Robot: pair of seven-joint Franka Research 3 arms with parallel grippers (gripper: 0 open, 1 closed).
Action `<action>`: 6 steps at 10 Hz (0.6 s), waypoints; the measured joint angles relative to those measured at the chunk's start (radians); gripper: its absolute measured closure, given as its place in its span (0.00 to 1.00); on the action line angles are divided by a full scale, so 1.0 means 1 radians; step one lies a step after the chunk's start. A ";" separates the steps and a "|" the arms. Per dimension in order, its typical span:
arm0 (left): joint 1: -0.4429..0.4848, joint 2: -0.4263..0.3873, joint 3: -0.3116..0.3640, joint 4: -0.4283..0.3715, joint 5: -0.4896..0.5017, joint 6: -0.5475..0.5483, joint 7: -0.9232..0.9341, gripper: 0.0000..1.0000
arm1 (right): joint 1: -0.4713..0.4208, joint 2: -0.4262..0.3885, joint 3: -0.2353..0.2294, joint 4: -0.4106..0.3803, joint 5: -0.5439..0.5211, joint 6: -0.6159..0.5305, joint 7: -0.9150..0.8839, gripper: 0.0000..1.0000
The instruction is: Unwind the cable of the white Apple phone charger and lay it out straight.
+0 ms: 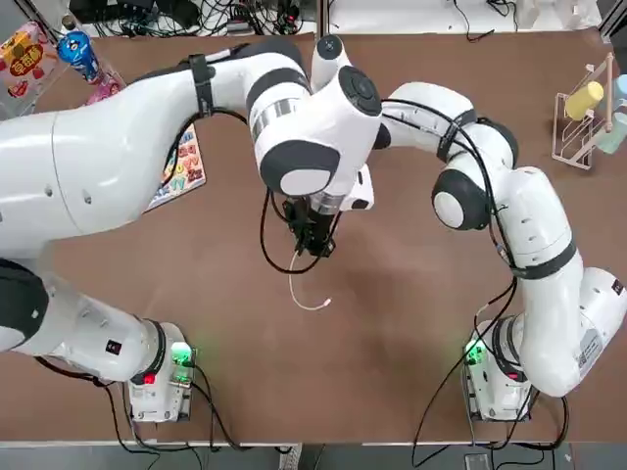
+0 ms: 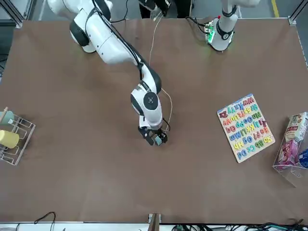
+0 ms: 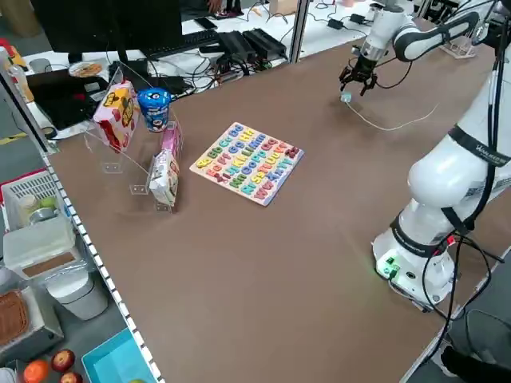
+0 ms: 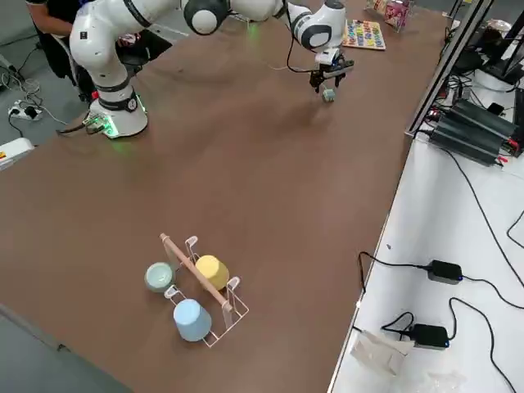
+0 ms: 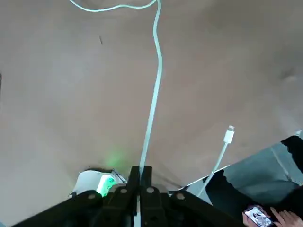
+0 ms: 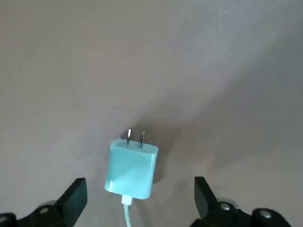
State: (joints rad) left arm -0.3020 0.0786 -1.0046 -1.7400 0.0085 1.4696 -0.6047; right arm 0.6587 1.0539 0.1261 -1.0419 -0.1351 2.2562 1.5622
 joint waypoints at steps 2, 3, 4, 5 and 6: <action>0.000 0.000 0.000 0.000 0.000 0.000 0.000 0.96 | 0.000 0.002 0.000 0.004 0.000 0.005 0.001 0.00; 0.000 0.000 0.000 0.000 0.000 0.000 0.000 0.96 | 0.001 0.006 0.000 0.004 0.000 0.005 0.001 0.00; 0.000 0.000 0.000 0.000 0.000 0.000 0.000 0.96 | 0.002 0.013 0.000 0.004 0.000 0.005 0.001 0.00; 0.000 0.000 0.000 0.000 0.000 0.000 0.000 0.96 | 0.004 0.024 0.000 0.004 0.000 0.007 0.001 0.00; 0.000 0.000 0.000 0.000 0.000 0.000 0.000 0.96 | 0.005 0.032 0.000 0.004 0.000 0.010 0.001 0.00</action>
State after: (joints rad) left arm -0.3019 0.0786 -1.0046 -1.7398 0.0084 1.4694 -0.6047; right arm 0.6635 1.0859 0.1263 -1.0383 -0.1351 2.2660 1.5635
